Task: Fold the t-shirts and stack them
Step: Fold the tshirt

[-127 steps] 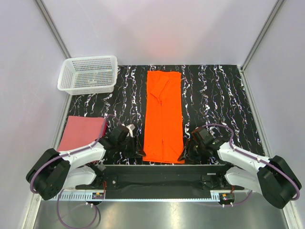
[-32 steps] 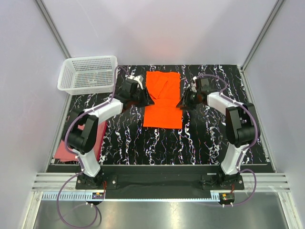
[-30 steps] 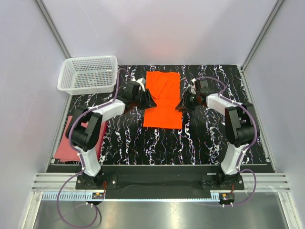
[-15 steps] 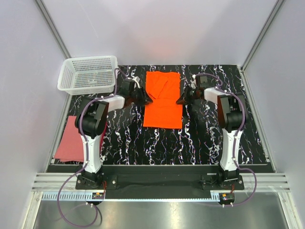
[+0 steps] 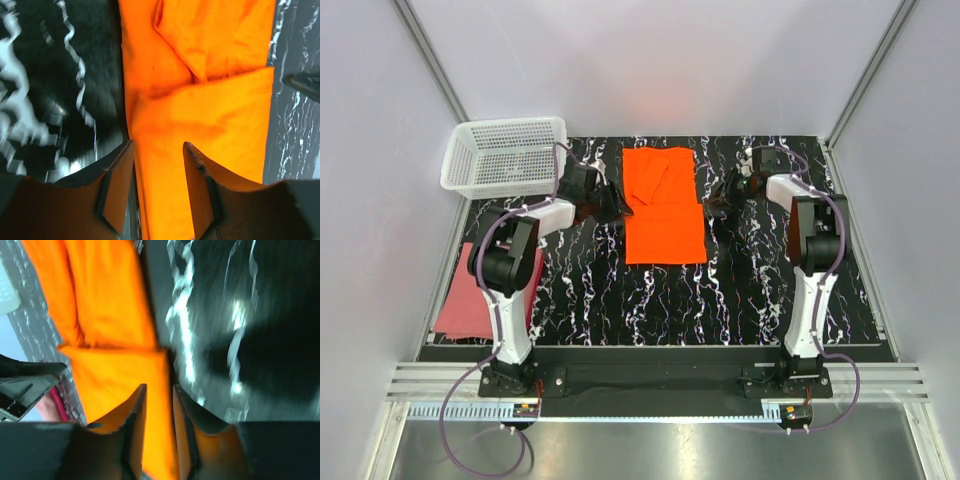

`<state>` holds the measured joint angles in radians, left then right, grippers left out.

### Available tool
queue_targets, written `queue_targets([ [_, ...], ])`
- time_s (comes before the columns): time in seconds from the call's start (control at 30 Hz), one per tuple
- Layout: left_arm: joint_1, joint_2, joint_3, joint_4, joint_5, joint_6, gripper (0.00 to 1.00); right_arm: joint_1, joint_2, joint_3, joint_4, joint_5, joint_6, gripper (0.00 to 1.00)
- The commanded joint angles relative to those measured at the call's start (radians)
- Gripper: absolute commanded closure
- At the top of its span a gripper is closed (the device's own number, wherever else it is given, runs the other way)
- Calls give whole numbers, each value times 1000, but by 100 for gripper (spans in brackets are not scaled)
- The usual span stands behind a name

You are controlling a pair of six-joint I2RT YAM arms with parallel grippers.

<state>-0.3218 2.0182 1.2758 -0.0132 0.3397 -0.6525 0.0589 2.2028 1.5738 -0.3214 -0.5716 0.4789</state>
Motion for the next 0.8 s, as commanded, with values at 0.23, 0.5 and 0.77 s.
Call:
queue_targets([
  [0.23,-118,-320,-194,39,-25,2,52,74,-373,-383,105,-151,75,50],
  [0.5,-141,-230,-345,151,-28,-12,59,96,-313,-543,260,-182,122,58],
  [0.77,-160,-318,-588,205,-47,-16,59,99,-351,-724,298,-123,179,64],
])
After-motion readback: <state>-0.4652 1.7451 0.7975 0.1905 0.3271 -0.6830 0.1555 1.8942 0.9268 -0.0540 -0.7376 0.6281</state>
